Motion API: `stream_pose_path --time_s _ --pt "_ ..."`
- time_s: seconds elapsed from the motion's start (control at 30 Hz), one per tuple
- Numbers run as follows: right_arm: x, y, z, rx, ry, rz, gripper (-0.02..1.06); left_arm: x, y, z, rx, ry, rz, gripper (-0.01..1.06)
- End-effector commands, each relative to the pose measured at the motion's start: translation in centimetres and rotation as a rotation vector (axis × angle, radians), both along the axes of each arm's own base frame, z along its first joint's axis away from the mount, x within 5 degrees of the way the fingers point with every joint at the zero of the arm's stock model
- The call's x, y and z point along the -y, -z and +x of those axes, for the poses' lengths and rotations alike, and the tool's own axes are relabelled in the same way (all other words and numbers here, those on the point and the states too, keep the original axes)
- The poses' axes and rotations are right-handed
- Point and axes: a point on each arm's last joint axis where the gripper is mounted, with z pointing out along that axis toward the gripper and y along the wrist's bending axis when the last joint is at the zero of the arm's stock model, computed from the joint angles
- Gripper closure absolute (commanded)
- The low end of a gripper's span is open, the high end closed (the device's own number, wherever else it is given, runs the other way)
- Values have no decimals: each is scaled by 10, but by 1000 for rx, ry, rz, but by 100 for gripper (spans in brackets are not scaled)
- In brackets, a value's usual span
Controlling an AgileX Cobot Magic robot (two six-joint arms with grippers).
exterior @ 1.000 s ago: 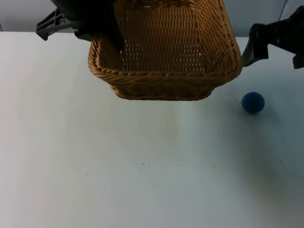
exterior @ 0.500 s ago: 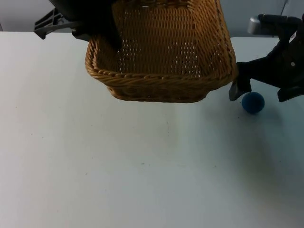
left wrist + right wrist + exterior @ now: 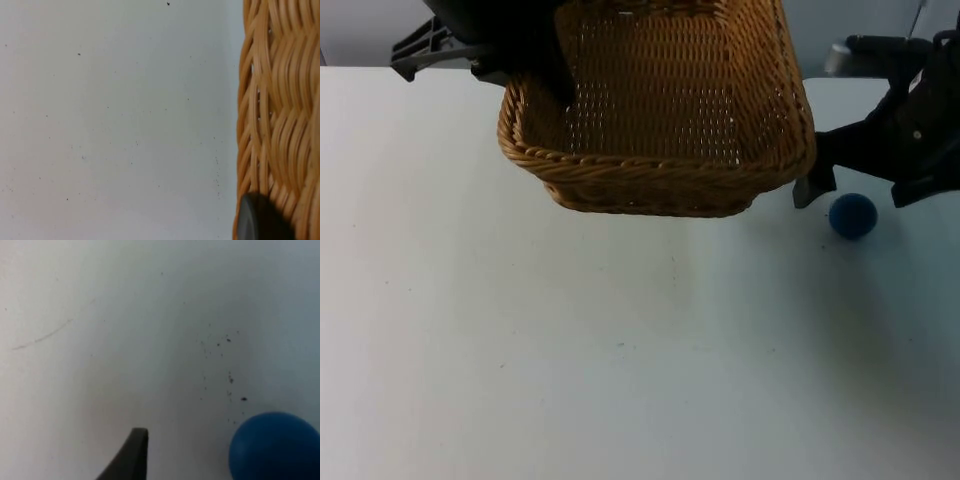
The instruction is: Pick up the basket with the left hand and place the ball into the basket with the right hand.
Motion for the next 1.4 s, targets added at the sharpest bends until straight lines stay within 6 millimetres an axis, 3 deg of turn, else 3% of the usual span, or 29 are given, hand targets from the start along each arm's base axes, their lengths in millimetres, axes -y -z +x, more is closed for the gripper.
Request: stream_pose_path --time_s 0.0,0.43,0.6,0.7,0.93,1.37 --pt "-1 0 5 -12 -14 -14 5 1 -10 0 36 -16 -26 105" --pt "-2 9 7 -44 -18 -24 9 1 -10 0 37 -16 -26 105" --pt "-2 11 8 -40 -18 -24 21 1 -10 0 37 -16 -26 105" --pt "-1 21 6 -77 2 -27 39 1 -10 0 39 -16 -25 105" --pt "-1 25 8 -68 1 -28 43 1 -10 0 38 -15 -24 105" --pt "1 24 9 -55 9 -55 105 1 -10 0 38 -15 -24 105"
